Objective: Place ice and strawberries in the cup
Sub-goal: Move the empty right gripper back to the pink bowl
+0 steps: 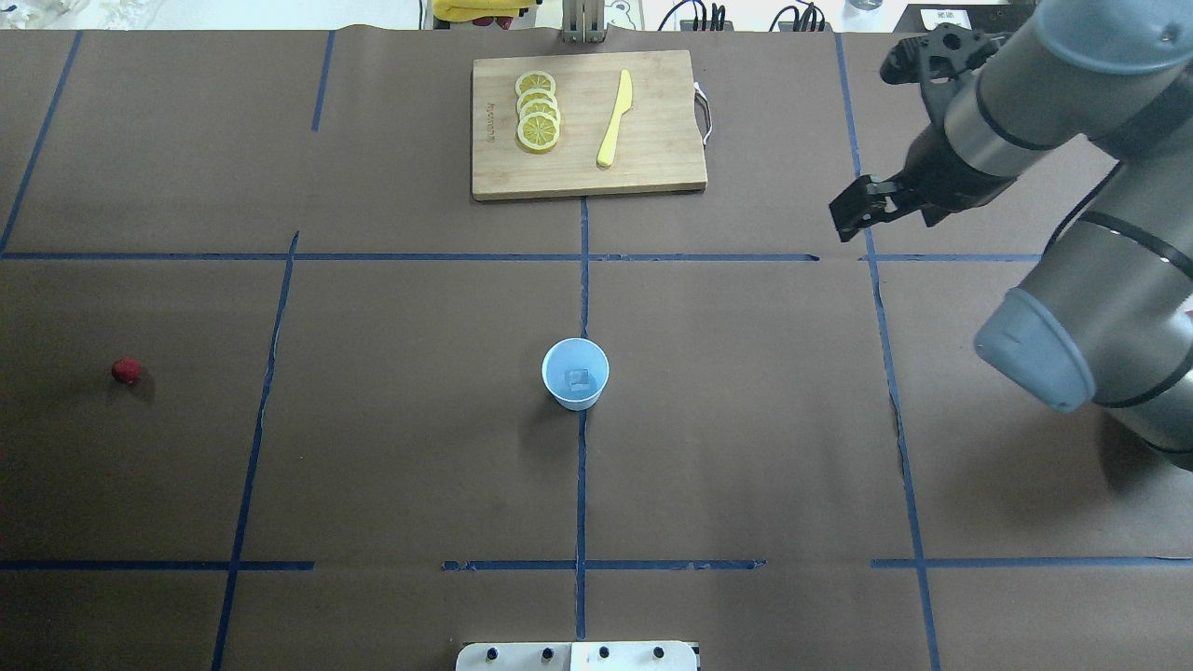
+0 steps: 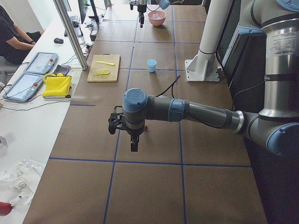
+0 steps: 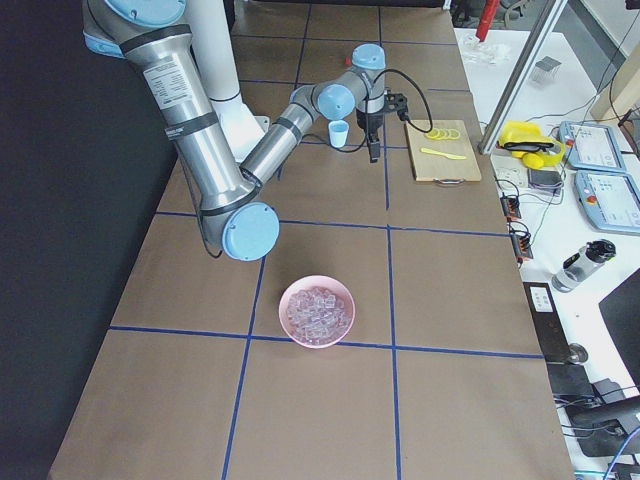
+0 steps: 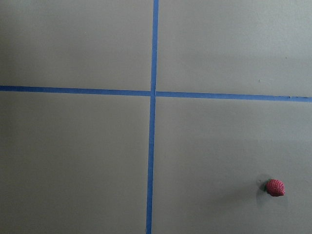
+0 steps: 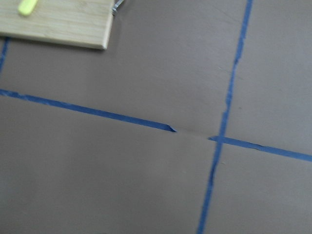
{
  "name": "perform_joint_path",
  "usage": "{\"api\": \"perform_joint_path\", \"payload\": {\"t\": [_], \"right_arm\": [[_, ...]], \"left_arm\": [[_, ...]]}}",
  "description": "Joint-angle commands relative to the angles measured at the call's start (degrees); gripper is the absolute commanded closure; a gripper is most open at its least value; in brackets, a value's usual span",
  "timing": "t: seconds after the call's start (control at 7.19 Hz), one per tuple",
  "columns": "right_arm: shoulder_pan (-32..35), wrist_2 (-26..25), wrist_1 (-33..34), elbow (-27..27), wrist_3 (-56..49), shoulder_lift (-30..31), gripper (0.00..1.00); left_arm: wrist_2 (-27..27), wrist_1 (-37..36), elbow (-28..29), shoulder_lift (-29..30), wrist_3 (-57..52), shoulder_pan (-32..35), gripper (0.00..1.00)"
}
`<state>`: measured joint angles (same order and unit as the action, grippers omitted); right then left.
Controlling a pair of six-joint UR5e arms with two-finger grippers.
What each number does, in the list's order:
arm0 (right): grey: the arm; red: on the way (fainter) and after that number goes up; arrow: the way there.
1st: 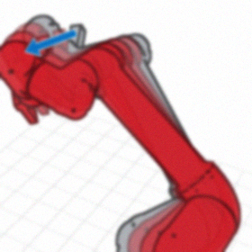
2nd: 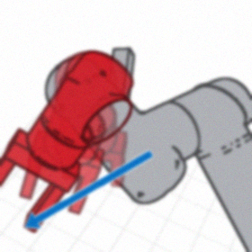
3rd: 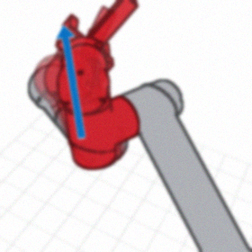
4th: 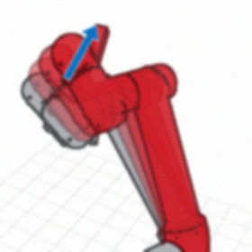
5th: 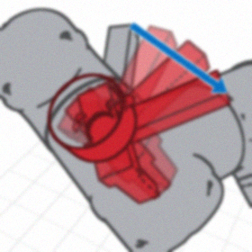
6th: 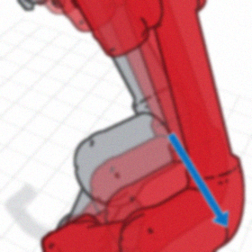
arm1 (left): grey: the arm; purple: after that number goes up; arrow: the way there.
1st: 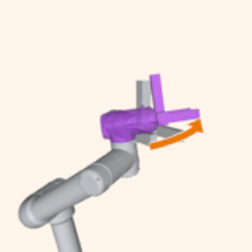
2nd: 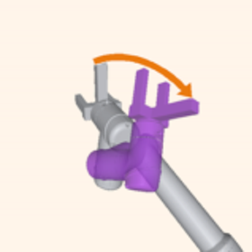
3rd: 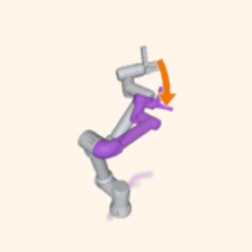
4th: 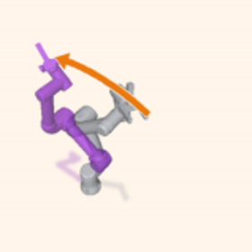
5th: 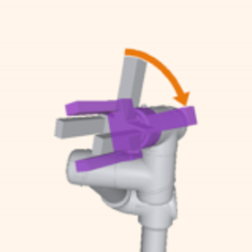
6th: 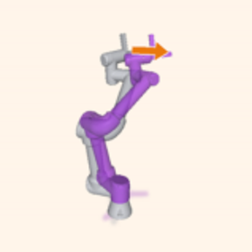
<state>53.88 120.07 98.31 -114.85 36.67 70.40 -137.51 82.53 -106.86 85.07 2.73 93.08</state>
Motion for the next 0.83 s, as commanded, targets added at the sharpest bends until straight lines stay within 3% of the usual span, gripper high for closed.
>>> {"api": "perform_joint_path", "payload": {"t": [0.0, 0.14, 0.28, 0.42, 0.7], "right_arm": [[6.1, 1.0, -8.7, -2.2, -11.7, 16.1, 0.00], [8.4, 1.7, -19.2, -2.1, -12.6, 24.9, 0.00], [10.6, 2.2, -24.2, -1.9, -16.1, 30.3, 0.00], [12.6, 2.1, -24.4, -0.7, -22.2, 33.2, 0.01], [15.5, 2.1, -24.5, 4.8, -29.4, 33.5, 0.01]], "left_arm": [[0.0, 0.0, 0.0, 0.1, 0.0, -0.1, 0.00], [0.1, 0.1, 0.0, 0.1, 0.0, -0.1, 0.00], [0.0, 0.1, 0.0, 0.1, 0.0, -0.1, 0.00], [0.0, 0.1, -0.1, 0.1, 0.0, -0.1, 0.00], [-0.1, 0.1, -0.1, 0.1, 0.1, -0.1, 0.00]]}}
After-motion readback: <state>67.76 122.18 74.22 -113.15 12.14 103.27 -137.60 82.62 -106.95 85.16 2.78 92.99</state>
